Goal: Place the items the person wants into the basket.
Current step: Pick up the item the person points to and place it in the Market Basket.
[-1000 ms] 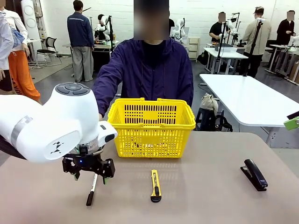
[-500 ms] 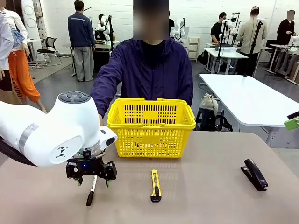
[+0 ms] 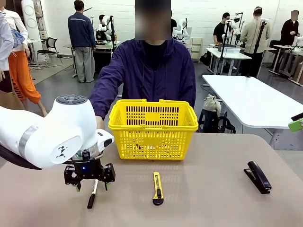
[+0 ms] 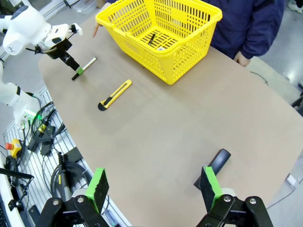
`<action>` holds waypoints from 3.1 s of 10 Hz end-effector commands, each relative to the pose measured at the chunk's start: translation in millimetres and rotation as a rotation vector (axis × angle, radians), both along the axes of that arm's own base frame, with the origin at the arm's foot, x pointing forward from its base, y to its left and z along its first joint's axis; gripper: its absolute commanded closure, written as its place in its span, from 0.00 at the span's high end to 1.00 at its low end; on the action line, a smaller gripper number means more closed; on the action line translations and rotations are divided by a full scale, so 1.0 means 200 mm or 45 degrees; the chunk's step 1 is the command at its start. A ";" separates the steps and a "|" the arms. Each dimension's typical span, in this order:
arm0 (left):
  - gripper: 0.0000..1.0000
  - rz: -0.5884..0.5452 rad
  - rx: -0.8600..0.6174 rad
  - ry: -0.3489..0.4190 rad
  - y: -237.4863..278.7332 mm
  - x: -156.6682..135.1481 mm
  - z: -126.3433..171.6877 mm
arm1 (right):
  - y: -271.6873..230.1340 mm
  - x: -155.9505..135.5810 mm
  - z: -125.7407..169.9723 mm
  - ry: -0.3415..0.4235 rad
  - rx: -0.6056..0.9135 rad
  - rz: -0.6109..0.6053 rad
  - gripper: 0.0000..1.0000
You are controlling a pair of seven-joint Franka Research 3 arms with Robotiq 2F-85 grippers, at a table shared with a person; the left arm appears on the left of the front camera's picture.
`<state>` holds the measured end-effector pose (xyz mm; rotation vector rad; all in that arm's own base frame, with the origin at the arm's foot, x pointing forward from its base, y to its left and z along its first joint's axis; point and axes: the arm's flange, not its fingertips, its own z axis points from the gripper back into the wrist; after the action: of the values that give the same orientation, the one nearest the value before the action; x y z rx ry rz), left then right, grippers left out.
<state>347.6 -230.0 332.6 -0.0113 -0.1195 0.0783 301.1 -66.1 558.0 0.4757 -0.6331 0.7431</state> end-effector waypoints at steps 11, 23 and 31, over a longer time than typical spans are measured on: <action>0.00 0.012 -0.070 0.045 0.15 -0.20 -0.18 | -0.01 0.01 0.00 0.009 0.005 0.002 1.00; 0.00 -0.102 0.005 0.067 0.15 -0.17 0.16 | -0.01 0.01 0.00 0.009 0.005 0.002 1.00; 0.00 -0.203 -0.064 -0.080 0.08 -0.19 1.29 | -0.01 0.01 0.00 0.009 0.005 0.002 1.00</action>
<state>301.4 -213.9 601.5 -0.0660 -0.2047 -0.0738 301.2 -66.1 557.9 0.4759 -0.6328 0.7429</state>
